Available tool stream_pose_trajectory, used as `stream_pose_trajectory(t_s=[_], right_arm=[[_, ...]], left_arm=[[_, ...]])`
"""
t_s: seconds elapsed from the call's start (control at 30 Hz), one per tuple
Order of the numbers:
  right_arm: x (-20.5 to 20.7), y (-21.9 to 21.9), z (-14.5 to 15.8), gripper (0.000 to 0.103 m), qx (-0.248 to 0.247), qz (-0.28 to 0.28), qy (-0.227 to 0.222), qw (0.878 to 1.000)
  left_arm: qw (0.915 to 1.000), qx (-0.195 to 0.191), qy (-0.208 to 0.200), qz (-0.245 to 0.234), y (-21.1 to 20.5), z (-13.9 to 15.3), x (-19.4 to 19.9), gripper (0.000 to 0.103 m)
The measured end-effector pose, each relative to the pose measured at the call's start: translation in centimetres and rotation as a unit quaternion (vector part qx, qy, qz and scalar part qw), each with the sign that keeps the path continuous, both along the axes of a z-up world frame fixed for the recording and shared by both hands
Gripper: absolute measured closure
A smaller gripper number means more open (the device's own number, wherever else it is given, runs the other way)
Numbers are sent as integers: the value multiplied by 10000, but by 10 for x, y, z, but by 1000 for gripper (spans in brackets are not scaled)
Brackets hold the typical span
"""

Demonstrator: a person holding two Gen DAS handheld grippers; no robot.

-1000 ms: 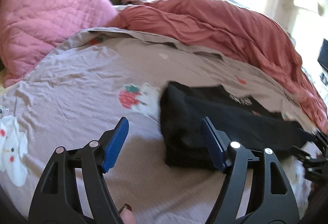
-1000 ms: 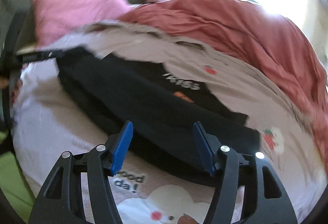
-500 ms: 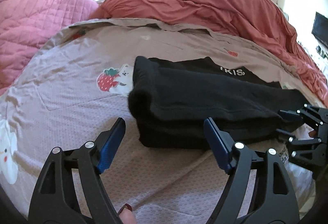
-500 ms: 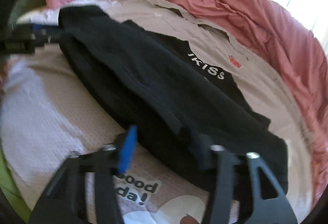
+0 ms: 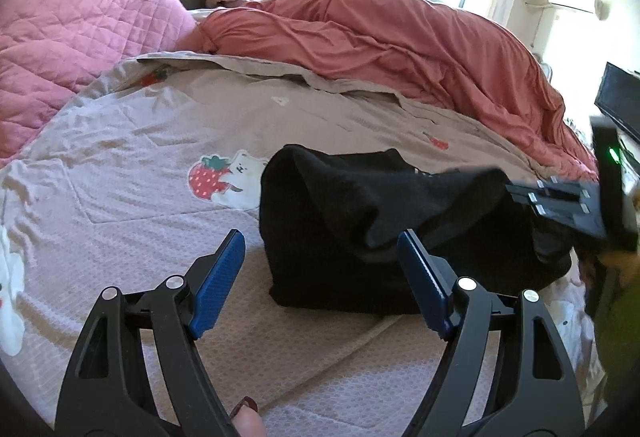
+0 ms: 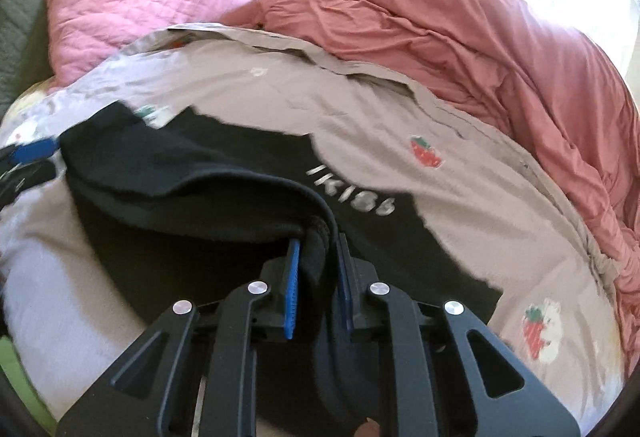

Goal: Fold small clothes

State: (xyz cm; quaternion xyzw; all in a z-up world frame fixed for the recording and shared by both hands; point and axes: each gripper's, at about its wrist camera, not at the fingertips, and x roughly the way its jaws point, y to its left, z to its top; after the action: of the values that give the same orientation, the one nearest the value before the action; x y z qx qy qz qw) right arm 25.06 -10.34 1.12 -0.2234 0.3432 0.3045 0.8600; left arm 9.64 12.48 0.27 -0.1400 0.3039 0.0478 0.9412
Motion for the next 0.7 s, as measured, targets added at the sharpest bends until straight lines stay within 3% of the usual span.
stream_pose_trajectory(t_s=[0.2, 0.27, 0.3, 0.33, 0.47, 0.7], right_arm=[[59, 6, -14, 82, -164, -613, 116, 9979], [75, 1, -18, 65, -96, -875, 218, 9959], [82, -4, -17, 52, -2, -1056, 226, 9942], [85, -8, -15, 47, 85, -1161, 206, 9930], [80, -35, 3, 35, 501, -1342, -35, 9897], [26, -82, 25, 34, 621, -1328, -850, 9855]], left_arm=[[9996, 23, 253, -134, -5, -11, 9, 32], [9994, 24, 311, -139, -5, -14, 10, 32], [9993, 15, 332, -144, -5, -15, 10, 32], [9993, 2, 357, -146, -5, -16, 11, 32], [9989, -124, 380, -240, -4, -18, 17, 31], [9960, -223, 576, -642, -14, -14, 50, 22]])
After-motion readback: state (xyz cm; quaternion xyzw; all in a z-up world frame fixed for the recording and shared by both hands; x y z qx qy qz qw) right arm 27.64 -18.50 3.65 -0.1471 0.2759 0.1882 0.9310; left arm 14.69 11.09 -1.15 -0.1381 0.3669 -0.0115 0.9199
